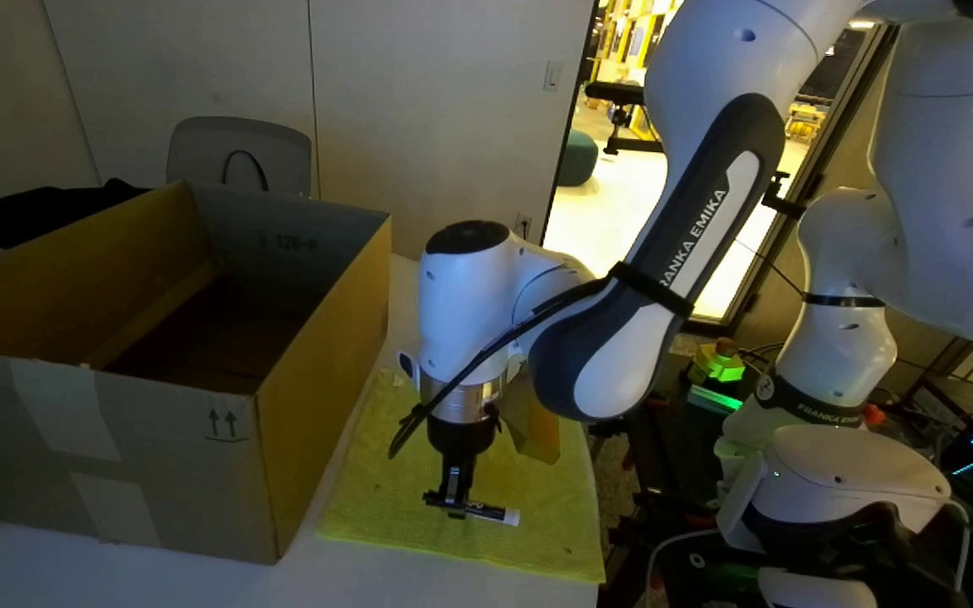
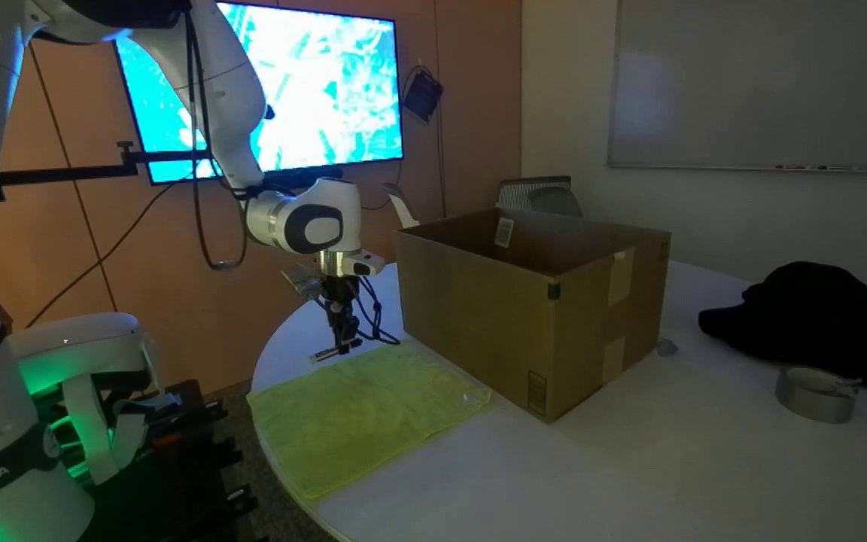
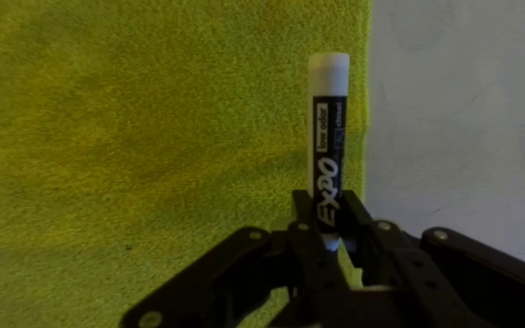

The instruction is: Put the marker on the yellow crop, wrap the marker up with the yellow cloth and put them in the box

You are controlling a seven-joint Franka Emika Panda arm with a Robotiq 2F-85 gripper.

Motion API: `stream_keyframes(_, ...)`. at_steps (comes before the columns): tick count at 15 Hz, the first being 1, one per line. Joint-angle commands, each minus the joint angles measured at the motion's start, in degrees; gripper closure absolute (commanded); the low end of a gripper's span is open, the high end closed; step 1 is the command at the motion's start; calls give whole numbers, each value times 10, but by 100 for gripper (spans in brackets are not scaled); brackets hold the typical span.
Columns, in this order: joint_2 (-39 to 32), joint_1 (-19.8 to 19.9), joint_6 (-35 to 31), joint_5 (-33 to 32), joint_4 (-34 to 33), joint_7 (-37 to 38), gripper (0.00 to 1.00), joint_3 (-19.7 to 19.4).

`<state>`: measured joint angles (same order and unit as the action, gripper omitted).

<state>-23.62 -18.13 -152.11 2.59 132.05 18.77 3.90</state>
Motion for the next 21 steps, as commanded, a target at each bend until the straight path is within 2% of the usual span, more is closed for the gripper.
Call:
stream_keyframes(1,9,3,-14,-20,18,39,93,-26)
stream_keyframes(8,-13,6,-26,-66,10,69,93,-88)
stream_keyframes(15,-56,15,-15,-89,-16,58,91,-105)
stream_keyframes(16,-60,16,-16,-87,-18,55,77,-104)
stream_keyframes(17,-62,17,-18,-85,-18,54,53,-102)
stream_keyframes(19,-61,10,-16,-87,-18,60,51,-105)
stream_keyframes(21,-47,4,-18,-93,-11,66,37,-110)
